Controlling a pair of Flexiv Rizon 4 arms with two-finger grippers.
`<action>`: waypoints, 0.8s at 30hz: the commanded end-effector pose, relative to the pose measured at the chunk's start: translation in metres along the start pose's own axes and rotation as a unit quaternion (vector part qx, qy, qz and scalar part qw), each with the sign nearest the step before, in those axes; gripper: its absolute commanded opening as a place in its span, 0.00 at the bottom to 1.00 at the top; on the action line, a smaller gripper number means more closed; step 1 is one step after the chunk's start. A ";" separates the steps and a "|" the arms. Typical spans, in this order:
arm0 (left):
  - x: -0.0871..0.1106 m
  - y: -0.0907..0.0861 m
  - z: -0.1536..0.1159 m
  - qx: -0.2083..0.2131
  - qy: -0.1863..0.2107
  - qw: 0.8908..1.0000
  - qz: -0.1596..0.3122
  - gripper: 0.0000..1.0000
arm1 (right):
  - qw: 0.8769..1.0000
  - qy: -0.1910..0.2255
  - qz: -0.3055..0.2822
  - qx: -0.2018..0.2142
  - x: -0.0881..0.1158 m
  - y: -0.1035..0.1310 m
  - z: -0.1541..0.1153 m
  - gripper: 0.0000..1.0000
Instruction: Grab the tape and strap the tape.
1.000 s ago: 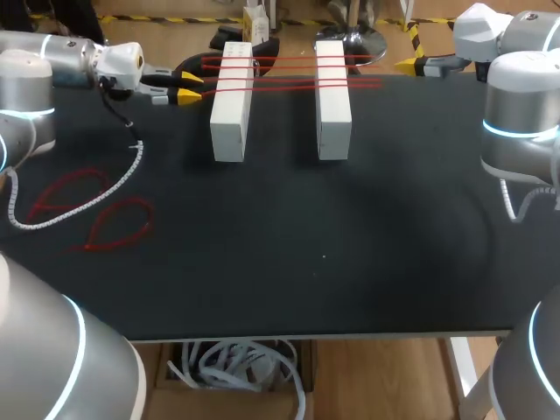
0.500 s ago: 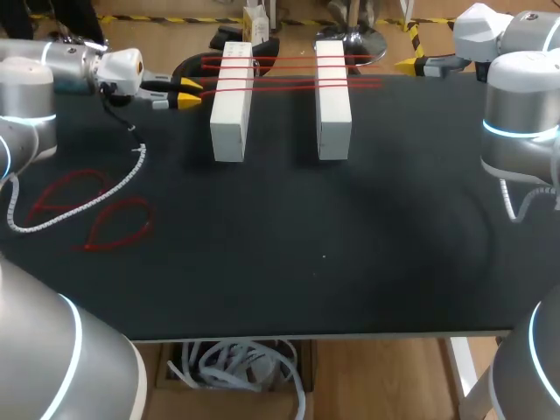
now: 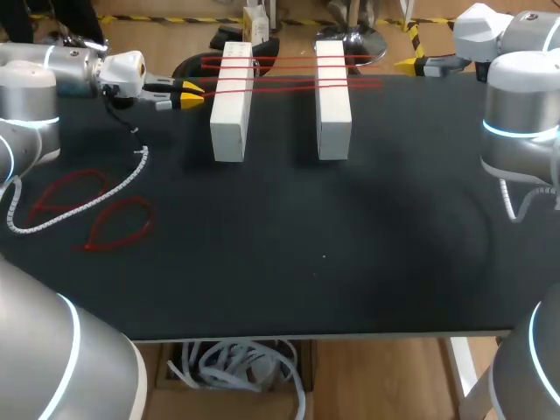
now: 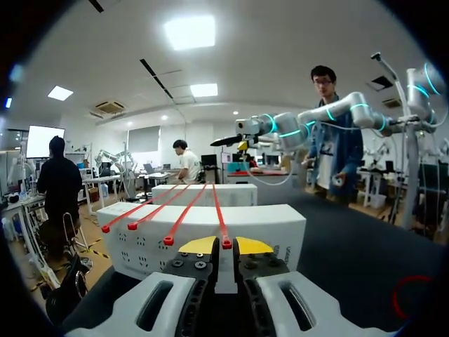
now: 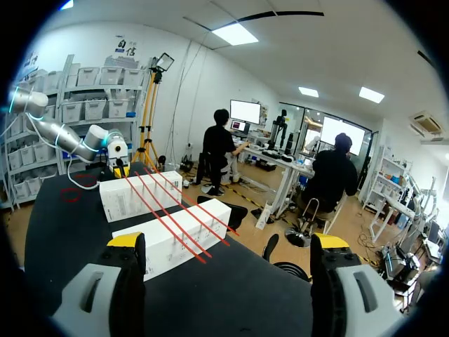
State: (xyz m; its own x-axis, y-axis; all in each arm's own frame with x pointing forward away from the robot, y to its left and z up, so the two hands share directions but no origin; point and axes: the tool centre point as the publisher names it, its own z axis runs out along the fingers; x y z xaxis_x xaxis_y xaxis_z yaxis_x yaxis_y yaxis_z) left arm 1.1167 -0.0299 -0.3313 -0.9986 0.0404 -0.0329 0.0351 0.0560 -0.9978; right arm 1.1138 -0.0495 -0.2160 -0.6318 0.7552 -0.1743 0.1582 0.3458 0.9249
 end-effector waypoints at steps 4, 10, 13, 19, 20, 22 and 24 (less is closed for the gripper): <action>-0.001 0.004 0.005 0.007 0.001 1.000 -0.001 0.13 | 1.000 0.001 0.000 0.000 -0.001 0.000 0.000 1.00; 0.000 0.005 0.006 0.009 -0.003 1.000 -0.002 0.11 | 1.000 0.001 0.000 0.000 -0.001 0.000 0.000 1.00; 0.002 0.005 0.005 0.009 -0.006 1.000 -0.002 0.12 | 1.000 0.001 0.000 0.000 -0.001 0.000 0.000 1.00; 0.003 0.005 0.003 0.009 -0.010 1.000 -0.004 0.07 | 1.000 0.001 0.000 0.000 -0.001 0.000 0.000 1.00; 0.003 0.005 0.003 0.009 -0.011 1.000 -0.004 0.05 | 1.000 0.001 0.000 0.000 -0.001 0.000 0.000 1.00; 0.004 0.005 0.002 0.009 -0.011 1.000 -0.004 0.05 | 1.000 0.001 0.000 0.000 -0.001 0.000 0.000 1.00; 0.004 0.005 0.002 0.009 -0.013 1.000 -0.004 0.05 | 1.000 0.001 0.000 0.000 -0.001 0.000 0.000 1.00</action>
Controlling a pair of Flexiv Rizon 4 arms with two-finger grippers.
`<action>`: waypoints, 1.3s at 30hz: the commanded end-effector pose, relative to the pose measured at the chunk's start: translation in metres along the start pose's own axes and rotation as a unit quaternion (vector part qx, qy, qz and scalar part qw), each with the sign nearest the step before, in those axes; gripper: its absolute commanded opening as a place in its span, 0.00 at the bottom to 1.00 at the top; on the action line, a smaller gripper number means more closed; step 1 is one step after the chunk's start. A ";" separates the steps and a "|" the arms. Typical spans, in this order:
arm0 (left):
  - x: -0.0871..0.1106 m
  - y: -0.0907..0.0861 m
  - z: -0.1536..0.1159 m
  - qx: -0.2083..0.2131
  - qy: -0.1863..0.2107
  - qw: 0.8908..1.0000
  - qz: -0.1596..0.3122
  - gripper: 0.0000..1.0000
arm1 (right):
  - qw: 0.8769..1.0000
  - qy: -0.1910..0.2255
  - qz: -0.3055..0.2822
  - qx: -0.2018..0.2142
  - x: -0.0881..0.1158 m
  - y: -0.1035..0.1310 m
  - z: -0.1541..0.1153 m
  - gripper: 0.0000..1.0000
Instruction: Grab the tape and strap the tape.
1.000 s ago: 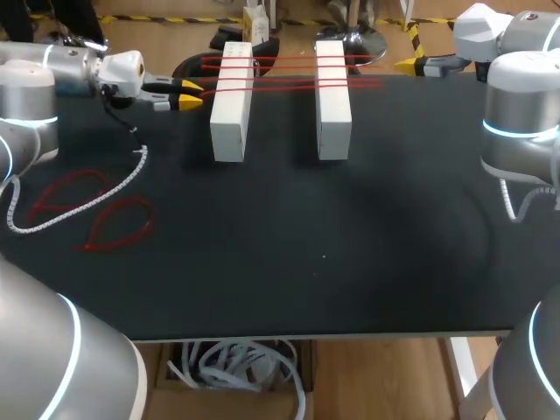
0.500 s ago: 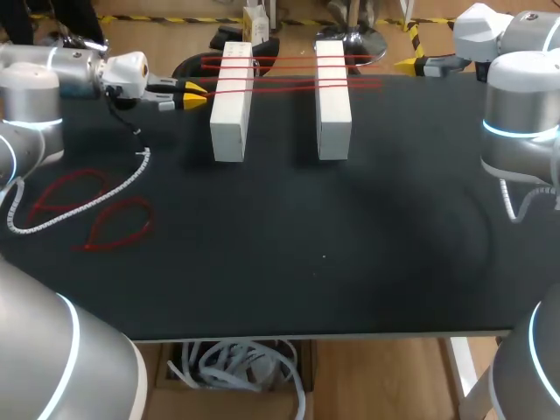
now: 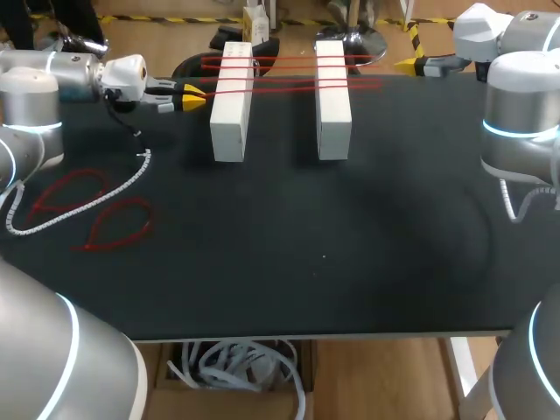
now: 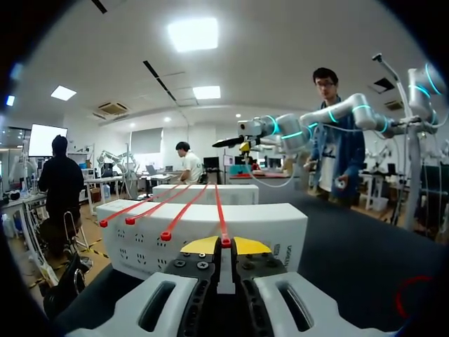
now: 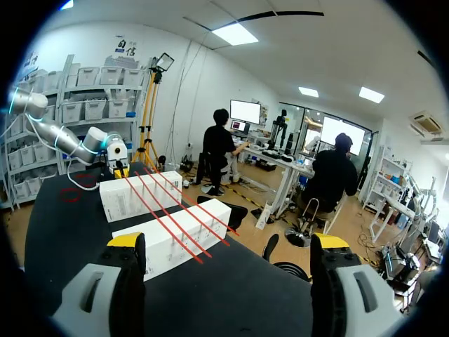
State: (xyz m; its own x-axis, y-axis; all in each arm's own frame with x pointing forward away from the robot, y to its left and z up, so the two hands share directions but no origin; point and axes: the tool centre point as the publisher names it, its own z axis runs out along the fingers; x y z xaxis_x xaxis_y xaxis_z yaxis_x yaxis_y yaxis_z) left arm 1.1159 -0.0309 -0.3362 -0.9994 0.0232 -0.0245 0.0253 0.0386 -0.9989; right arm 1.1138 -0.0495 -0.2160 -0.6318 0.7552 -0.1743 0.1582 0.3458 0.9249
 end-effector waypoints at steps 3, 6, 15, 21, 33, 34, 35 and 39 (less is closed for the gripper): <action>0.003 -0.001 0.000 0.002 -0.006 1.000 0.002 0.05 | 1.000 0.001 0.000 0.000 -0.001 0.000 0.000 1.00; 0.003 -0.002 -0.001 0.006 -0.009 1.000 0.006 0.00 | 1.000 0.001 0.000 0.000 -0.001 0.000 0.000 1.00; 0.013 -0.019 0.002 0.072 -0.047 0.996 -0.010 0.00 | 1.000 0.001 0.000 0.000 -0.001 0.000 0.000 1.00; 0.025 -0.040 0.010 0.132 -0.064 0.989 -0.017 0.00 | 1.000 0.001 0.000 0.000 -0.001 0.000 0.000 1.00; 0.031 -0.102 0.022 0.181 -0.054 0.982 0.010 0.00 | 1.000 0.001 0.000 0.000 -0.001 0.000 0.000 1.00; 0.031 -0.109 0.022 0.182 -0.053 0.982 0.010 0.00 | 1.000 0.001 0.000 0.000 -0.001 0.000 0.000 1.00; 0.031 -0.113 0.022 0.183 -0.047 0.982 0.013 0.00 | 1.000 0.001 0.000 0.000 -0.001 0.000 0.000 1.00; 0.034 -0.132 0.022 0.181 -0.037 0.983 0.010 0.00 | 1.000 0.001 0.000 0.000 -0.001 0.000 0.000 1.00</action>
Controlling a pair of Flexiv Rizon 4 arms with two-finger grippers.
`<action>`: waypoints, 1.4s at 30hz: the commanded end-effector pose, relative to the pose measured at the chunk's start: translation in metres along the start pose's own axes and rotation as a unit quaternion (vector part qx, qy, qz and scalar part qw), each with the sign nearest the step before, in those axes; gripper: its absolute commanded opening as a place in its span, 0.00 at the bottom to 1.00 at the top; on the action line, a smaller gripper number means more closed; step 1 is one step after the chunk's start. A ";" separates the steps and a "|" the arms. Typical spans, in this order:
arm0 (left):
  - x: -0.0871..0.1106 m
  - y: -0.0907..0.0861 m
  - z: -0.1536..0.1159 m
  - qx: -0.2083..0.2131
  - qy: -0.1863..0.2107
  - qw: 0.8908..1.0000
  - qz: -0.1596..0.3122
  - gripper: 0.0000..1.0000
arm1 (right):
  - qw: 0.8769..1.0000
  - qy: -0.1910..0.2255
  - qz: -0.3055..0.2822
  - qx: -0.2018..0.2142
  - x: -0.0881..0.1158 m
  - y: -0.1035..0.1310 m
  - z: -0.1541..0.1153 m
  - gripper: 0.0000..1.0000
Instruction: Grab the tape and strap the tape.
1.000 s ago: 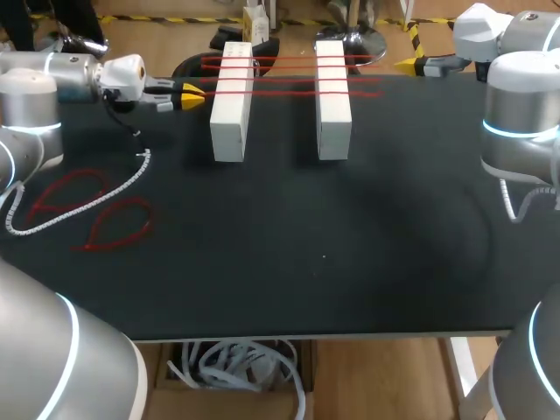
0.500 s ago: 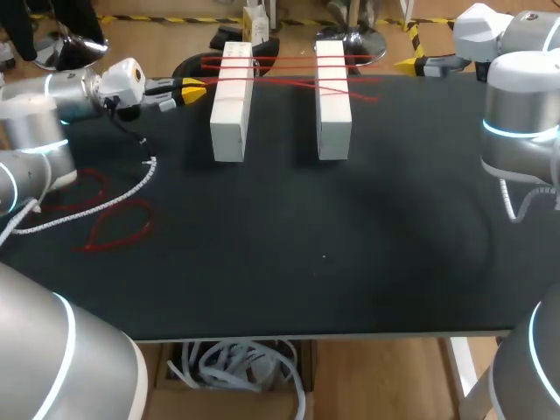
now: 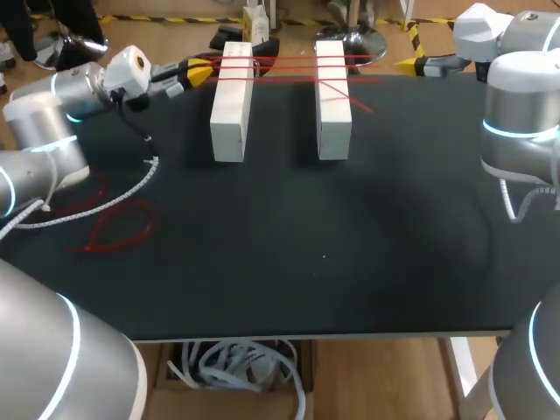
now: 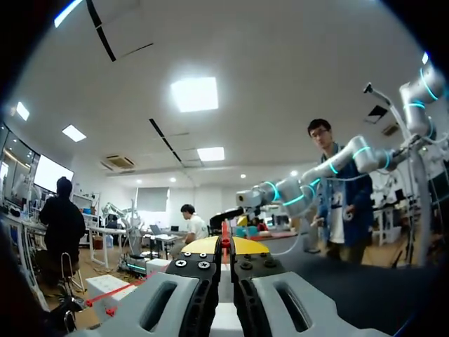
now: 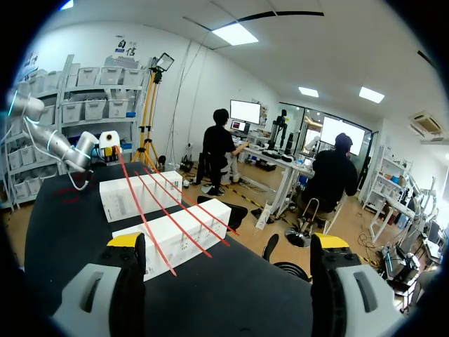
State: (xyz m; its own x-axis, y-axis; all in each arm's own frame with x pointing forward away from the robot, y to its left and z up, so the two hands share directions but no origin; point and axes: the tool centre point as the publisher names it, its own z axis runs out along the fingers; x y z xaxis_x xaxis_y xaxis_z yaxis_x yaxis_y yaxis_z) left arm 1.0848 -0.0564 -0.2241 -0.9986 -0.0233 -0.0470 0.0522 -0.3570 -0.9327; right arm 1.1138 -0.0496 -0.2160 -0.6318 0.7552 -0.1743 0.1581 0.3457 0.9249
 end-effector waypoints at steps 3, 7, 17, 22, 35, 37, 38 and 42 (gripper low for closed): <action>0.010 -0.026 0.011 -0.022 -0.014 1.000 -0.004 0.00 | 1.000 0.001 0.000 0.000 -0.001 0.000 0.000 1.00; 0.016 -0.036 0.014 -0.023 -0.020 1.000 -0.009 0.00 | 1.000 0.001 0.000 0.000 -0.001 0.000 0.000 1.00; 0.019 -0.045 0.023 -0.015 -0.003 1.000 0.011 0.00 | 1.000 0.001 0.000 0.000 -0.001 0.000 0.000 1.00; 0.019 -0.045 0.023 -0.015 -0.003 1.000 0.011 0.00 | 1.000 0.001 0.000 0.000 -0.001 0.000 0.000 1.00; 0.019 -0.045 0.023 -0.015 -0.003 1.000 0.011 0.00 | 1.000 0.001 0.000 0.000 -0.001 0.000 0.000 1.00; 0.020 -0.048 0.026 -0.007 0.000 1.000 0.007 0.00 | 1.000 0.001 0.000 0.000 -0.001 0.000 0.000 1.00; 0.022 -0.050 0.030 -0.004 0.006 1.000 0.003 0.00 | 1.000 0.001 0.000 0.000 -0.001 0.000 0.000 1.00; 0.027 -0.064 0.042 0.011 0.014 1.000 0.009 0.00 | 1.000 0.001 0.000 0.000 -0.001 0.000 0.000 1.00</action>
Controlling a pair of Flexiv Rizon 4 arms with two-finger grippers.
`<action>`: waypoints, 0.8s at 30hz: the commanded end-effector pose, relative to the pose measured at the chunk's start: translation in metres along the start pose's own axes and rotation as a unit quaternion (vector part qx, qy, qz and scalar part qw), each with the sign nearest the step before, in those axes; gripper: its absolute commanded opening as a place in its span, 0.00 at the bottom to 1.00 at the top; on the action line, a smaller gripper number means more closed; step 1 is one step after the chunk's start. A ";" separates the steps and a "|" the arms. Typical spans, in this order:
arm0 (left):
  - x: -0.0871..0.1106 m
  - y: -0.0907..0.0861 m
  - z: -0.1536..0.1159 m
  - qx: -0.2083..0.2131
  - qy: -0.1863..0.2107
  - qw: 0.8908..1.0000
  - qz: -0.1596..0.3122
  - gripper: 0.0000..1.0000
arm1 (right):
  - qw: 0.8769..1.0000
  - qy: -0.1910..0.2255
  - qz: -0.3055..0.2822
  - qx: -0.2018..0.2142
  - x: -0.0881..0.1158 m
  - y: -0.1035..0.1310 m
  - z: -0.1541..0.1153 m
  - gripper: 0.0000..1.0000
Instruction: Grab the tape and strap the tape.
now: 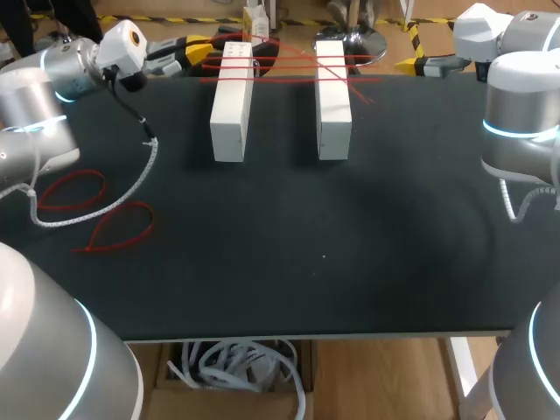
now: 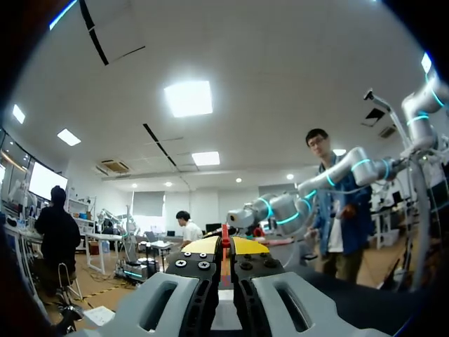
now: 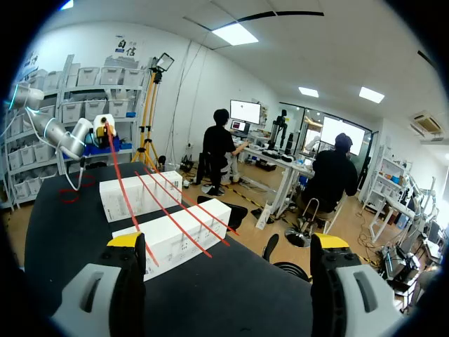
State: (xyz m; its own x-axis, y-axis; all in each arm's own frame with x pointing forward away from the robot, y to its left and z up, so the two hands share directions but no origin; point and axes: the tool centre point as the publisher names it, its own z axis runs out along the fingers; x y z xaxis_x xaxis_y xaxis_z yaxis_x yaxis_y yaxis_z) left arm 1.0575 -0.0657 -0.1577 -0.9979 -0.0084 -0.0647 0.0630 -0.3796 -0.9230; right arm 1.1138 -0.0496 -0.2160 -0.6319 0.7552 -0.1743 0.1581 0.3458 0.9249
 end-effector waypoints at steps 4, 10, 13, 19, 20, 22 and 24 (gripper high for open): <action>0.008 -0.016 0.020 0.004 0.012 1.000 0.020 0.00 | 1.000 0.001 0.000 0.000 -0.001 0.000 0.000 1.00; 0.013 -0.032 0.032 0.013 0.011 1.000 0.020 0.00 | 1.000 0.001 0.000 0.000 -0.001 0.000 0.000 1.00; 0.015 -0.040 0.037 0.010 0.014 1.000 0.013 0.00 | 1.000 0.001 0.000 0.000 -0.001 0.000 0.000 1.00; 0.019 -0.053 0.046 0.013 0.026 1.000 0.000 0.00 | 1.000 0.001 0.000 0.000 -0.001 0.000 0.000 1.00; 0.020 -0.055 0.048 0.017 0.027 1.000 0.001 0.00 | 1.000 0.001 0.000 0.000 -0.001 0.000 0.000 1.00; 0.020 -0.057 0.049 0.011 0.027 1.000 0.002 0.00 | 1.000 0.001 0.000 0.000 -0.001 0.000 0.000 1.00; 0.020 -0.059 0.049 0.012 0.028 1.000 0.004 0.00 | 1.000 0.001 0.000 0.000 -0.001 0.000 0.000 1.00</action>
State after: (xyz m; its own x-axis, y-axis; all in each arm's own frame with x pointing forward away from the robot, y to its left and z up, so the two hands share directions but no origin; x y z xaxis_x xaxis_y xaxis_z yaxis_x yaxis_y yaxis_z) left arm 1.0359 -0.0894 -0.0898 -0.9944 0.0461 -0.0953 0.0682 -0.4098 -0.9096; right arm 1.1138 -0.0496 -0.2161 -0.6319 0.7552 -0.1742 0.1581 0.3457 0.9249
